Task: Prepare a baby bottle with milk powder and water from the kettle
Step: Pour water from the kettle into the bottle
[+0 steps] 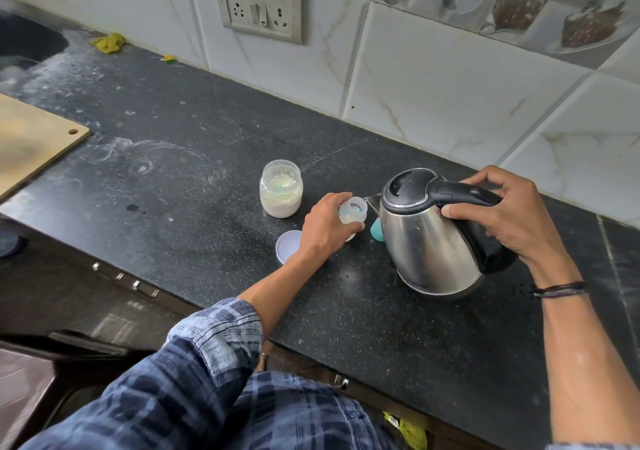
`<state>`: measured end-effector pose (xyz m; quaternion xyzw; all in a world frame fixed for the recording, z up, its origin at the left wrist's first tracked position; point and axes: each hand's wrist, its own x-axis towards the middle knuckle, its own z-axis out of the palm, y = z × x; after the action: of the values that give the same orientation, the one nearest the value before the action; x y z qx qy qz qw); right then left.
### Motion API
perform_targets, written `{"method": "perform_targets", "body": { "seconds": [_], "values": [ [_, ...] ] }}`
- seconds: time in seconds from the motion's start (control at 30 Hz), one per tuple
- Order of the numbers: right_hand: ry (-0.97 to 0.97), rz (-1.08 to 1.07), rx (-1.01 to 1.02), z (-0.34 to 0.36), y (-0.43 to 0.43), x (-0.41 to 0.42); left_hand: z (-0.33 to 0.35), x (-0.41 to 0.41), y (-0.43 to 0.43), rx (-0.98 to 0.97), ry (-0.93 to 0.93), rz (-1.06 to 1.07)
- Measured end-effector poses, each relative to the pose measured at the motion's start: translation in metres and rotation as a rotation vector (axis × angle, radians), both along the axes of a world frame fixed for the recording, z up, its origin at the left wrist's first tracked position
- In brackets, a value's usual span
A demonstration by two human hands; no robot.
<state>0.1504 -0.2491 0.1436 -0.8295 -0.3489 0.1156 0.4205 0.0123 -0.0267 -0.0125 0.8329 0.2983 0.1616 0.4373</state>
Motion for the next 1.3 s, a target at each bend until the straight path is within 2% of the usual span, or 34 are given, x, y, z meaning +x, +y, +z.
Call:
{"method": "perform_targets", "body": {
  "seconds": [1.3],
  "values": [
    [-0.006,0.013,-0.005,-0.0017,0.0062,0.0043,-0.0044,-0.0034,0.0028,-0.005,0.028,0.023]
  ]
}}
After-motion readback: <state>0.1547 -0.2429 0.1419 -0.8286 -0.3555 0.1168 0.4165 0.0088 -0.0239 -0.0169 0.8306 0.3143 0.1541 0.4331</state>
